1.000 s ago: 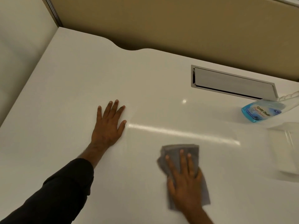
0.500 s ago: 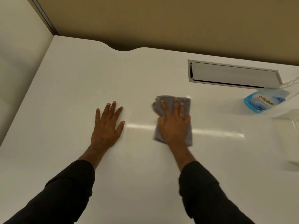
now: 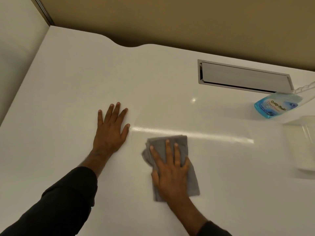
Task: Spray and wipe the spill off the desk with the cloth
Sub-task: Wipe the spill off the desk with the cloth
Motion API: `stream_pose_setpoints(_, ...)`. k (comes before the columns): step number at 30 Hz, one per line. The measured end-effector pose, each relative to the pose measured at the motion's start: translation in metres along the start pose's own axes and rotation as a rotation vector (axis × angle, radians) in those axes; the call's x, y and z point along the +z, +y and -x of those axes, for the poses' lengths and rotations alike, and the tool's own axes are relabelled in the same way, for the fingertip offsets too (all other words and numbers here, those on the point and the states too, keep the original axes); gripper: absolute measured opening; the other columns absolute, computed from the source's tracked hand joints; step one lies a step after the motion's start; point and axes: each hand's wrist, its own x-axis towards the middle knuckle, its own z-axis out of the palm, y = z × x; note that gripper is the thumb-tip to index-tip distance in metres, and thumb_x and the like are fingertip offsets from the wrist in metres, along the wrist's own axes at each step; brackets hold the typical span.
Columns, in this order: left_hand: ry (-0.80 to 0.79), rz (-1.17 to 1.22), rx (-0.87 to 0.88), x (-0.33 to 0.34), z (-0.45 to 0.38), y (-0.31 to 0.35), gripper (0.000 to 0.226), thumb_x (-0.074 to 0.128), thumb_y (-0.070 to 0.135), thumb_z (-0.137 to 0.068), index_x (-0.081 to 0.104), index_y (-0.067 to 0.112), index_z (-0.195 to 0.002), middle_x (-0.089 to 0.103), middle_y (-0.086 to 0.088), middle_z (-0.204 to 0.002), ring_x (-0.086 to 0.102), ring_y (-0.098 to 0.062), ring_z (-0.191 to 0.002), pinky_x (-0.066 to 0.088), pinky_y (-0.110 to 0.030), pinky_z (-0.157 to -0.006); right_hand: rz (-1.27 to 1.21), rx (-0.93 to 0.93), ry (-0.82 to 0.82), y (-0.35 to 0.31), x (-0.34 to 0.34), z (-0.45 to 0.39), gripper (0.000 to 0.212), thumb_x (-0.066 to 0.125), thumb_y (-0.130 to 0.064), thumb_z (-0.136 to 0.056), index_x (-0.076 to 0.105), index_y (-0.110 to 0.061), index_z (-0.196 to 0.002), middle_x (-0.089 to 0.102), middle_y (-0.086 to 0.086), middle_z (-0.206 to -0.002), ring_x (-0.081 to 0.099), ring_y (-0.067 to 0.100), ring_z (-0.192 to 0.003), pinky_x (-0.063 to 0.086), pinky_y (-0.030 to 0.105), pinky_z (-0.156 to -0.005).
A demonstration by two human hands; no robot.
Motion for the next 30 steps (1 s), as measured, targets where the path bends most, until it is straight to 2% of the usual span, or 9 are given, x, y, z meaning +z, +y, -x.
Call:
stream_pose_setpoints(5, -0.014, -0.003, -0.001, -0.003, 0.0, 0.002, 0.061, 0.027, 0.047, -0.098, 0.02, 0.024, -0.154, 0.01, -0.004, -0.164, 0.003, -0.02, -0.151, 0.005, -0.055, -0.12, -0.053, 0.112, 0.035, -0.016, -0.016, -0.129, 0.071, 0.039, -0.051, -0.097, 0.009, -0.043, -0.16, 0.009, 0.012, -0.171, 0.01, 0.038, -0.156, 0.019, 0.071, -0.116)
stream_pose_setpoints(9, -0.011, -0.001, -0.002, -0.003, 0.0, 0.002, 0.06, 0.028, 0.047, -0.098, 0.02, 0.024, -0.153, 0.01, -0.003, -0.164, 0.003, -0.019, -0.151, 0.005, -0.055, -0.12, -0.052, 0.044, -0.041, -0.018, -0.023, -0.187, 0.067, 0.039, -0.05, -0.099, 0.011, -0.043, -0.16, 0.006, 0.01, -0.171, 0.006, 0.038, -0.157, 0.016, 0.072, -0.117)
stream_pose_setpoints(12, -0.004, 0.009, 0.005, -0.002, 0.0, 0.001, 0.06, 0.028, 0.047, -0.098, 0.022, 0.024, -0.153, 0.012, -0.003, -0.164, 0.004, -0.02, -0.151, 0.005, -0.055, -0.12, -0.018, -0.093, -0.047, -0.011, -0.021, -0.174, 0.068, 0.038, -0.049, -0.097, 0.012, -0.044, -0.16, 0.006, 0.007, -0.172, 0.006, 0.035, -0.157, 0.016, 0.07, -0.118)
stream_pose_setpoints(15, 0.004, 0.007, 0.008, -0.001, 0.0, 0.0, 0.06, 0.027, 0.047, -0.098, 0.023, 0.025, -0.153, 0.013, -0.002, -0.164, 0.005, -0.019, -0.151, 0.006, -0.055, -0.12, -0.084, -0.239, -0.023, -0.006, -0.012, -0.121, 0.075, 0.04, -0.048, -0.09, 0.01, -0.049, -0.159, 0.004, 0.002, -0.172, 0.005, 0.03, -0.158, 0.013, 0.064, -0.12)
stream_pose_setpoints(19, 0.002, 0.012, 0.003, 0.0, 0.0, 0.0, 0.06, 0.026, 0.049, -0.097, 0.022, 0.025, -0.153, 0.012, -0.002, -0.164, 0.004, -0.018, -0.151, 0.005, -0.055, -0.12, -0.048, -0.298, -0.006, 0.014, 0.004, -0.035, 0.083, 0.05, -0.049, -0.085, 0.011, -0.05, -0.158, 0.002, -0.003, -0.173, 0.006, 0.026, -0.159, 0.008, 0.055, -0.12)
stream_pose_setpoints(22, 0.003, 0.019, 0.001, -0.001, 0.001, 0.001, 0.06, 0.025, 0.048, -0.098, 0.021, 0.026, -0.153, 0.011, -0.002, -0.164, 0.003, -0.018, -0.151, 0.005, -0.054, -0.12, -0.029, -0.212, -0.019, 0.059, -0.008, -0.014, 0.082, 0.05, -0.048, -0.081, 0.02, -0.051, -0.157, 0.012, -0.004, -0.172, 0.017, 0.024, -0.157, 0.02, 0.05, -0.116)
stream_pose_setpoints(25, 0.013, 0.027, 0.004, -0.002, 0.001, 0.002, 0.06, 0.026, 0.048, -0.098, 0.021, 0.025, -0.153, 0.011, -0.001, -0.164, 0.003, -0.018, -0.151, 0.004, -0.053, -0.12, 0.012, 0.009, 0.01, 0.113, -0.033, -0.046, 0.072, 0.041, -0.045, -0.083, 0.031, -0.05, -0.154, 0.021, -0.002, -0.17, 0.024, 0.026, -0.155, 0.031, 0.05, -0.111)
stream_pose_setpoints(27, 0.021, 0.035, 0.007, -0.002, 0.001, 0.001, 0.06, 0.027, 0.048, -0.097, 0.022, 0.025, -0.153, 0.011, -0.002, -0.164, 0.004, -0.018, -0.151, 0.004, -0.053, -0.12, 0.053, 0.162, 0.026, 0.14, -0.049, -0.082, 0.068, 0.035, -0.043, -0.089, 0.025, -0.047, -0.157, 0.021, 0.002, -0.17, 0.024, 0.031, -0.154, 0.035, 0.053, -0.11)
stream_pose_setpoints(30, 0.019, 0.028, 0.007, -0.001, 0.0, 0.002, 0.061, 0.026, 0.048, -0.097, 0.022, 0.025, -0.153, 0.011, -0.002, -0.164, 0.004, -0.018, -0.151, 0.004, -0.054, -0.12, 0.093, 0.267, -0.005, 0.154, -0.058, -0.137, 0.067, 0.039, -0.048, -0.101, 0.009, -0.044, -0.161, 0.014, 0.009, -0.17, 0.019, 0.037, -0.153, 0.033, 0.062, -0.111)
